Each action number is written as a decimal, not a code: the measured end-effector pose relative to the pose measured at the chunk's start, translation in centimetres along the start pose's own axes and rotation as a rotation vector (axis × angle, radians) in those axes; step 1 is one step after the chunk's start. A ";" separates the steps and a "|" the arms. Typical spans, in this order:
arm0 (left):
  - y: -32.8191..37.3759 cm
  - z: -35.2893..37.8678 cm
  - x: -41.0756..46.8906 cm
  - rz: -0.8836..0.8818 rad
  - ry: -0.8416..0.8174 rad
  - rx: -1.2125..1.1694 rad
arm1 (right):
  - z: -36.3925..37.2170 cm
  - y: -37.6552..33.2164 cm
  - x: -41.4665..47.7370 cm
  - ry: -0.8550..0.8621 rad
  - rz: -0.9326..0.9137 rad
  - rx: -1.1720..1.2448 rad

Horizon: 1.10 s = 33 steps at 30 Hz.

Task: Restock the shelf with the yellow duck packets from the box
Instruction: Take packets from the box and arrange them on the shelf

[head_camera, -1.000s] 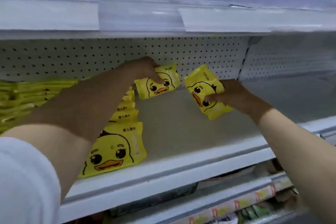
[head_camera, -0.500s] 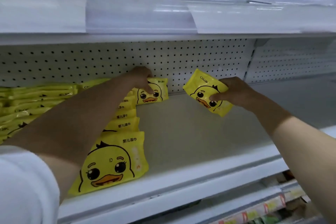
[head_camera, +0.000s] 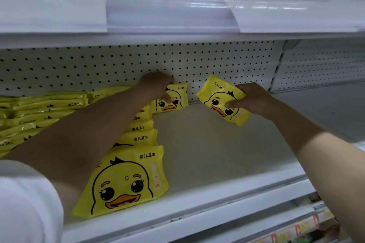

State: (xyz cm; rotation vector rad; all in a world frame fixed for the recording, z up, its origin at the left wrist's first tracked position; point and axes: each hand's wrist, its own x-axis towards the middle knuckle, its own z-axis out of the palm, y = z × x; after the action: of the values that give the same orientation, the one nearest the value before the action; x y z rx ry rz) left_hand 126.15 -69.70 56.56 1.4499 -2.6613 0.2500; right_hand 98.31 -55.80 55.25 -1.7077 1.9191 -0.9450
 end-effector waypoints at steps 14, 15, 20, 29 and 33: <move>0.9 0.2 0.0 0.085 0.101 0.237 | 0.3 0.4 0.0 -0.005 -0.016 0.022; 0.9 0.3 0.0 0.082 0.114 0.234 | 0.3 0.5 0.1 -0.004 -0.012 0.021; 0.6 -0.3 0.4 0.018 0.185 -0.037 | 0.1 0.4 0.8 -0.025 -0.003 -0.038; 5.5 -4.5 -0.2 0.285 0.019 -0.329 | 2.0 -3.9 2.9 -0.179 -0.165 -0.265; 4.8 -4.0 -0.6 0.233 -0.006 -0.203 | 3.6 -5.4 3.9 -0.229 -0.224 -0.228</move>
State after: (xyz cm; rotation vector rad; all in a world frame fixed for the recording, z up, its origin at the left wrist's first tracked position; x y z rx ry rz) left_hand 122.47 -65.81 59.95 1.0854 -2.7647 -0.0093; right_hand 103.98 -60.54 57.14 -2.0957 1.7665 -0.5873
